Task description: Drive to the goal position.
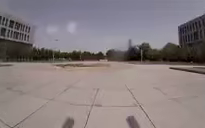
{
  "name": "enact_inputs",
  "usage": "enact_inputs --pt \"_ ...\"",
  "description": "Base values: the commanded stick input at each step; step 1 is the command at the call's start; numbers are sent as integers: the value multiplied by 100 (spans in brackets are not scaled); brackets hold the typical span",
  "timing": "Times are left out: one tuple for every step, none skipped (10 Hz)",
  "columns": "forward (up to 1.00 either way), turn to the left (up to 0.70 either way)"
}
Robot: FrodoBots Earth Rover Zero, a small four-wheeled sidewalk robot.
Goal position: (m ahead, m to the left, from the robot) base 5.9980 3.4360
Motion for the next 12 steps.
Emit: enact_inputs --pt "70 36" --pt "70 36" --pt "70 36" --pt "70 36" --pt "70 36" --pt "70 29" --pt "70 8" --pt "70 1" --pt "70 1" --pt "70 1" --pt "70 1" --pt "70 1"
